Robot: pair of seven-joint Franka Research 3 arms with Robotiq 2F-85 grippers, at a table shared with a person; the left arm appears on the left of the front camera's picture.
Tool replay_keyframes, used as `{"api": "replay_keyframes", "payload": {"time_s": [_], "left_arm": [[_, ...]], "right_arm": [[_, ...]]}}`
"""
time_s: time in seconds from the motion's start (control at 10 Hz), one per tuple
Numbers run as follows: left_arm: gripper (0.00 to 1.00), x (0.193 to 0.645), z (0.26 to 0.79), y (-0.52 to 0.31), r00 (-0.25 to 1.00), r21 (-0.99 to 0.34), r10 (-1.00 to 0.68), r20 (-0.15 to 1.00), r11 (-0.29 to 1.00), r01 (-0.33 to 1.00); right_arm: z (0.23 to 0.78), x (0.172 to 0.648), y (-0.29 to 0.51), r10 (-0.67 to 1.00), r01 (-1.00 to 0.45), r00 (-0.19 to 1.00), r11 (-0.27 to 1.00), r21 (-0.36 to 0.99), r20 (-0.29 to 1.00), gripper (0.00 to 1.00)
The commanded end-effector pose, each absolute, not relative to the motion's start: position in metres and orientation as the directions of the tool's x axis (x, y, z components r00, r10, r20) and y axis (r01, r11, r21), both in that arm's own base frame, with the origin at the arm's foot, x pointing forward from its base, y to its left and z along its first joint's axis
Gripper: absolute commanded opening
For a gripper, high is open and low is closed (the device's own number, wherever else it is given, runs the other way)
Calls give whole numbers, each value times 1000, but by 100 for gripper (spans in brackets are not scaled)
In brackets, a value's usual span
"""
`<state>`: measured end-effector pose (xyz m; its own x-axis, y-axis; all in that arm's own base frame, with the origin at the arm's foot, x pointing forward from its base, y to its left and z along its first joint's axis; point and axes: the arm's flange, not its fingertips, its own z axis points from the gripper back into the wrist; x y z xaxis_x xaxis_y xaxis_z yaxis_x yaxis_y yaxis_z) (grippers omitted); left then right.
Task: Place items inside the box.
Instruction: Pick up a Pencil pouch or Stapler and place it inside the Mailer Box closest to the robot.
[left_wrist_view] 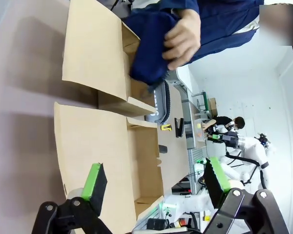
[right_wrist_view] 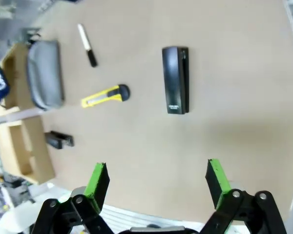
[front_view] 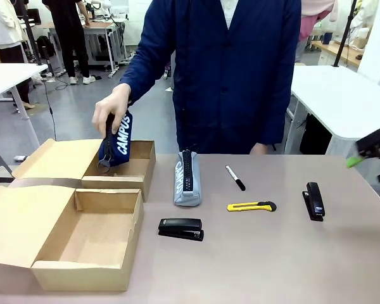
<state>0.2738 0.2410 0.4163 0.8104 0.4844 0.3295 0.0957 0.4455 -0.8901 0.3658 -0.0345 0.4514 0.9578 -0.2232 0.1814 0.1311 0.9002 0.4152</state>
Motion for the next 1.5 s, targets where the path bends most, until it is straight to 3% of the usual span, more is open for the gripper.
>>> {"api": "replay_keyframes", "payload": {"time_s": [0.0, 0.3, 0.4, 0.7, 1.4], "left_arm": [[100, 274, 417, 242, 798, -891, 488, 353, 436, 127], [100, 274, 417, 242, 798, -891, 488, 353, 436, 127], [100, 274, 417, 242, 798, -891, 488, 353, 436, 127], [100, 274, 417, 242, 798, -891, 488, 353, 436, 127], [100, 274, 417, 242, 798, -891, 488, 353, 436, 127]], "right_arm": [[396, 351, -8, -227, 181, 963, 944, 276, 143, 100], [332, 372, 33, -199, 177, 962, 976, 125, 189, 100], [306, 382, 34, -212, 200, 966, 975, 93, 146, 100], [269, 399, 36, -279, 263, 943, 959, 108, 184, 100], [288, 407, 35, -259, 237, 928, 965, 110, 267, 100]]}}
